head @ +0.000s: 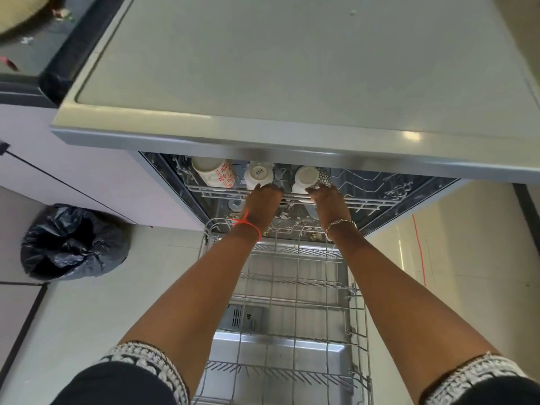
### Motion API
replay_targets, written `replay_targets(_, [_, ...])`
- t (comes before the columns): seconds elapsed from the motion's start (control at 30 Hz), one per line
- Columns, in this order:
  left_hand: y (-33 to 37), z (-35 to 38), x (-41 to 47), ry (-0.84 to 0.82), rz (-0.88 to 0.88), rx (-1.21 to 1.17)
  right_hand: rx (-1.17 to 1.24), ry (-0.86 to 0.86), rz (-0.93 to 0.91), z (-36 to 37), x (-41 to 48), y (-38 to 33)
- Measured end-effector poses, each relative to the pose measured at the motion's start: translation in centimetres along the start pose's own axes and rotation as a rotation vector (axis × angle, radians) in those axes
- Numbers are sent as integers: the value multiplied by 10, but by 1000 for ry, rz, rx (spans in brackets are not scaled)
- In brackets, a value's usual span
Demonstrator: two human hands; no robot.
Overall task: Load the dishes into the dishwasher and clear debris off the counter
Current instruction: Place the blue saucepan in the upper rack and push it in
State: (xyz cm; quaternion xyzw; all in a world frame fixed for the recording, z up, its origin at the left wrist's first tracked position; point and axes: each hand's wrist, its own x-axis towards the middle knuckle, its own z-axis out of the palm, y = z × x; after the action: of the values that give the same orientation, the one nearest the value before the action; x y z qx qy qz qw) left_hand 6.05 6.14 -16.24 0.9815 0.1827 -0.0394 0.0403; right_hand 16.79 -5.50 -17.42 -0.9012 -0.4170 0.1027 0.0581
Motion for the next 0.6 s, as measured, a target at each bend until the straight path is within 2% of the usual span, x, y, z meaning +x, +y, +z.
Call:
replay_targets(0.2, [-13,-9,-39,-46,114,94,-38,-144,65,-7,-23,-16])
replay_targets(0.27, [-22,-10,-60,70,164,78,-54,-220,79,-9,-48,-20])
replay_targets(0.33, [-28,-21,-81,102,162,66,-107,-358,51,-11,-71,-24])
replay_targets(0.43, [-35,-40,-114,-54,102,52,-148,-539,-5,-31,-94,-34])
replay_targets(0.5, [-36,-56,-135,8,90,27,-126,-567,-15,-52,-107,-46])
replay_targets(0.6, [-36,-89,-168,60,50,71,-121,-489,-62,-89,-127,-71])
